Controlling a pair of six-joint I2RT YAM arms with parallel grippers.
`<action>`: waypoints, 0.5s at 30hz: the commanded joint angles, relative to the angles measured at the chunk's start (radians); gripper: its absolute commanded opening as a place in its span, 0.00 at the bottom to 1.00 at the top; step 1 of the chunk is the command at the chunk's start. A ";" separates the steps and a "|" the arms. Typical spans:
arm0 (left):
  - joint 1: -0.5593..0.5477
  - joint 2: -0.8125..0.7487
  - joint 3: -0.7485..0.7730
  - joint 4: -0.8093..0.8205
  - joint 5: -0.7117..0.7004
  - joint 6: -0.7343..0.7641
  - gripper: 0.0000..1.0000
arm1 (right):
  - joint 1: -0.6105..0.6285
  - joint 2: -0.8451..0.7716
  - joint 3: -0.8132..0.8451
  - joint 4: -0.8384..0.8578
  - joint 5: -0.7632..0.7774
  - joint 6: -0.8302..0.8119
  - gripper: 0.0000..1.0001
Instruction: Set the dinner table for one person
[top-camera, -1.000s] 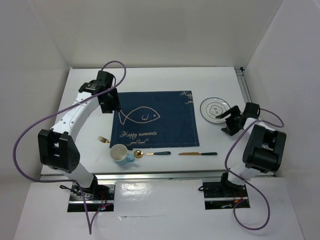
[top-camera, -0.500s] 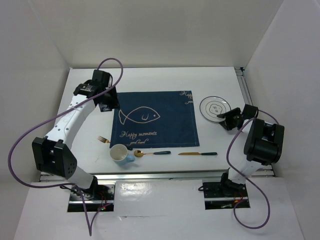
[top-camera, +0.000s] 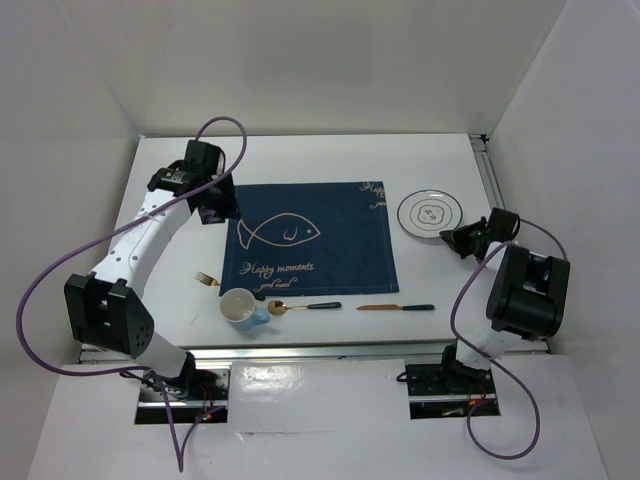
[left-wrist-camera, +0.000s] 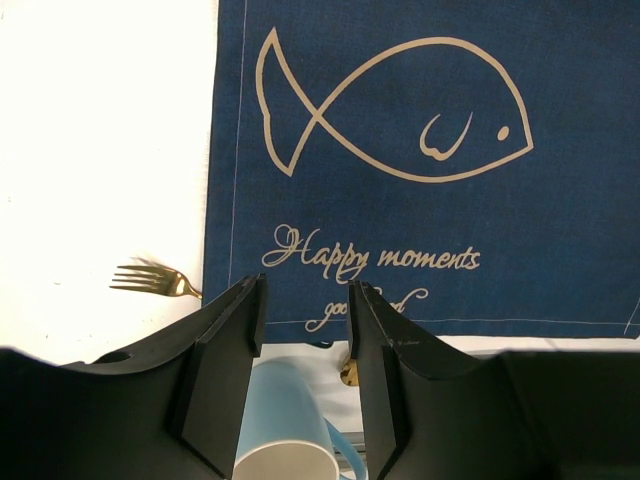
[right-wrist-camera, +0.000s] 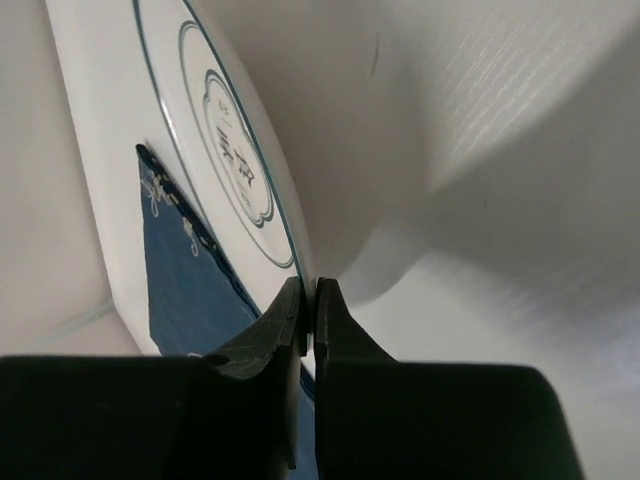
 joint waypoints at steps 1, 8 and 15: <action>-0.002 -0.016 0.016 0.011 0.009 0.029 0.55 | -0.004 -0.127 -0.009 -0.031 0.033 -0.017 0.00; -0.002 -0.025 0.050 -0.008 0.009 0.029 0.55 | 0.016 -0.291 0.024 -0.089 -0.079 -0.035 0.00; -0.002 -0.065 0.059 -0.038 -0.032 0.017 0.56 | 0.357 -0.223 0.172 -0.147 -0.201 -0.135 0.00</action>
